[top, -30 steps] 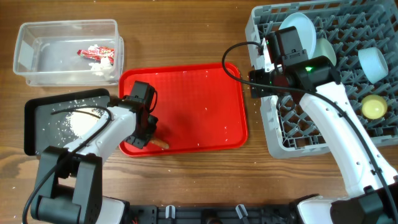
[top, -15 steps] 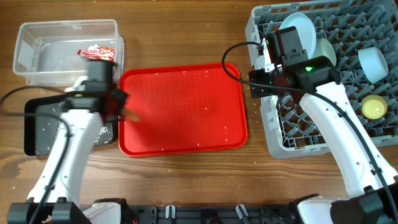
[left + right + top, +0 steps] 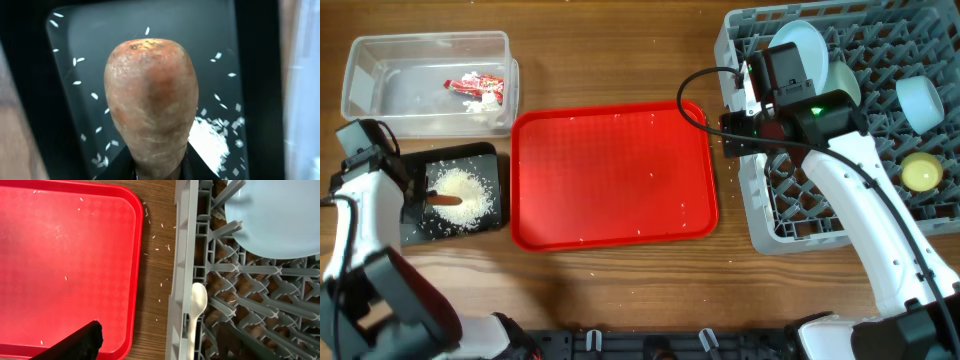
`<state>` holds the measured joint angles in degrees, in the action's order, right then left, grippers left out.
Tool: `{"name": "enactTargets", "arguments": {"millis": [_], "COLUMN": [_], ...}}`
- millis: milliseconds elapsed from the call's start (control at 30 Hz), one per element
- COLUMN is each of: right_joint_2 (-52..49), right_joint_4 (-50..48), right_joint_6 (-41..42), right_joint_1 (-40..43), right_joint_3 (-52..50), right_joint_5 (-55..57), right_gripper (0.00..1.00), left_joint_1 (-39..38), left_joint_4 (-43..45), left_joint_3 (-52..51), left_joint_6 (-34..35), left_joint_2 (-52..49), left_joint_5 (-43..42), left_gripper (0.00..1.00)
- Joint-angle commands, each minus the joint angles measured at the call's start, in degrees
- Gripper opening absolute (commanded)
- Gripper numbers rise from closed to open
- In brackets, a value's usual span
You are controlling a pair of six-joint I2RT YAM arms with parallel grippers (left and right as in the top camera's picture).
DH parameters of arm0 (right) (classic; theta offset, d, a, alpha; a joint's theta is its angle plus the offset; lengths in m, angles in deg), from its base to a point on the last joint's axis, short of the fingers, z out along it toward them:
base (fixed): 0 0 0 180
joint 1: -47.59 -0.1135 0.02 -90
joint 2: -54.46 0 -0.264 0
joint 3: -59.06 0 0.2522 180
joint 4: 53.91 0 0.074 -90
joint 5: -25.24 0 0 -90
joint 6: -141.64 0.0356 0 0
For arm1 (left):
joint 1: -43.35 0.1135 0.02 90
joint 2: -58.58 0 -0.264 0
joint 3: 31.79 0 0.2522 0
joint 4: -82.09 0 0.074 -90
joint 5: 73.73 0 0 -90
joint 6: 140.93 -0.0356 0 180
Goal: Sort waste into correct bins and load items into the dishwasher rack
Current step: 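Release the carrot and raise the left gripper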
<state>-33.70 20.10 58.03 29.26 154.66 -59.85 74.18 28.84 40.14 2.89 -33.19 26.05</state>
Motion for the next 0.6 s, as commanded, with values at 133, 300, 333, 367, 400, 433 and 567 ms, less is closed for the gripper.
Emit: {"name": "enactTargets", "arguments": {"millis": [133,300,333,367,400,433,567], "right_joint_2": [0.4,0.4,0.4,0.4,0.4,0.4,0.4], "right_joint_4": [0.1,0.2,0.3,0.5,0.5,0.5,-0.3], "right_joint_6": [-0.2,-0.2,-0.2,-0.2,-0.2,-0.2,1.2], "right_joint_1": [0.0,0.0,0.0,0.0,0.0,0.0,0.0], "right_joint_3": [-0.2,-0.2,-0.2,-0.2,-0.2,-0.2,-0.2], "right_joint_5": [-0.8,-0.8,-0.8,-0.7,-0.8,-0.8,-3.8], "right_gripper": [0.75,0.75,0.75,0.75,0.75,0.75,0.77], "left_joint_1": [0.3,0.3,0.3,0.3,0.3,0.2,-1.1], "left_joint_4": [1.6,1.4,1.2,0.9,1.0,0.9,0.1], "left_joint_3": [0.9,0.9,0.9,1.1,1.3,1.5,3.5], "left_joint_6": [-0.9,-1.0,-1.2,-1.7,-3.2,-4.1,-9.9], "left_joint_2": [-5.9,-5.9,-5.6,-5.2,-4.6,-4.1,0.8], "left_joint_5": [0.4,0.3,-0.3,-1.2,-2.6,-3.4,-10.4], "left_gripper": [0.38,0.45,0.45,0.45,0.45,0.45,0.49]}}
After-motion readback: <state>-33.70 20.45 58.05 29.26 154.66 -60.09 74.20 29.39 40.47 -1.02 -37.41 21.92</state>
